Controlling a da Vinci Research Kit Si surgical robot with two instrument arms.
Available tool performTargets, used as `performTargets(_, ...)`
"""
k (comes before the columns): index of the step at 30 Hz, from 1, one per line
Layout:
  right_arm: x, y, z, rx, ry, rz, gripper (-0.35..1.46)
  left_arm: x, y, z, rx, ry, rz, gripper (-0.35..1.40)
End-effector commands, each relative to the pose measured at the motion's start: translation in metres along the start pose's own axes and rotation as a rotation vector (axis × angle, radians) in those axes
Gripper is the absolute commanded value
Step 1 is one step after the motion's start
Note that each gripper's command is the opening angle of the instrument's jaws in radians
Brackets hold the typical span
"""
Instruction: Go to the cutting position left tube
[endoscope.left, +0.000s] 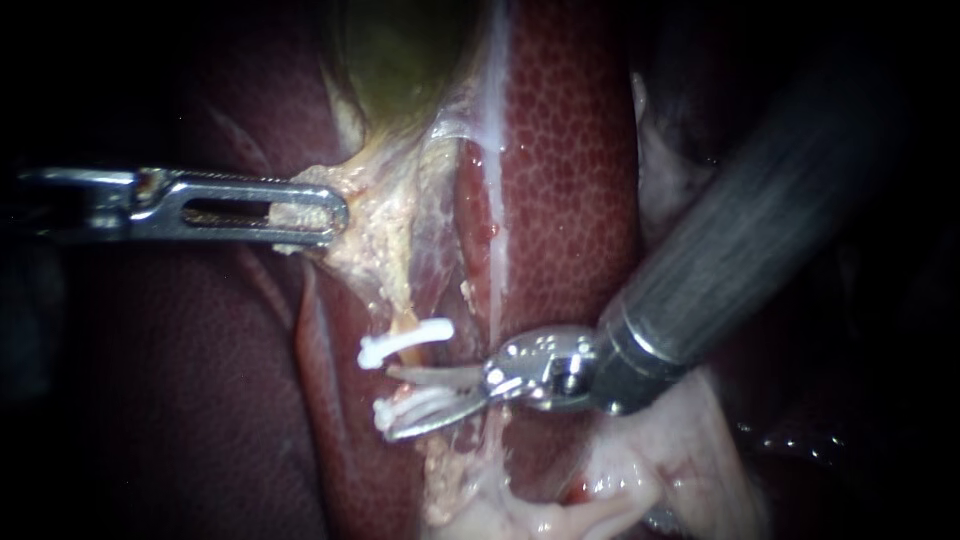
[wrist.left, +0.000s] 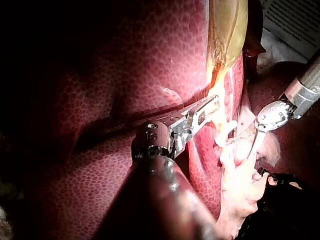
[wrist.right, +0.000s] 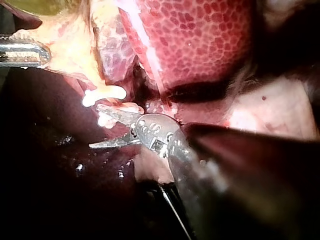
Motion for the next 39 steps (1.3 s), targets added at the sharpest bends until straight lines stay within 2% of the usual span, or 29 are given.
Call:
performTargets(1, 0.0, 0.0, -0.0002, -0.002, 0.0, 0.0, 1.18, 0.0, 0.0, 0.0, 0.0, 0.0, 0.0, -0.35)
performTargets(6, -0.0006, 0.0004, -0.0015, 0.0, 0.0, 0.002, 1.18, 0.0, 0.0, -0.0001, 0.0, 0.0, 0.0, -0.35)
performTargets(14, -0.0019, 0.0018, -0.0031, -0.005, 0.001, 0.004, 1.2, 0.0, 0.0, -0.0001, 0.001, 0.0, 0.0, -0.35)
performTargets(21, -0.0025, 0.003, -0.0029, -0.011, 0.001, 0.005, 1.2, 0.0, 0.0, -0.0001, 0.001, 0.0, 0.0, -0.35)
performTargets(33, -0.0028, 0.0029, 0.0002, 0.015, -0.009, -0.004, 1.18, 0.0, 0.0, -0.0001, 0.0, 0.0, 0.0, -0.35)
performTargets(39, -0.0027, 0.0025, 0.0008, 0.034, -0.009, -0.012, 1.18, 0.0, 0.0, -0.0001, 0.0, 0.0, 0.0, -0.35)
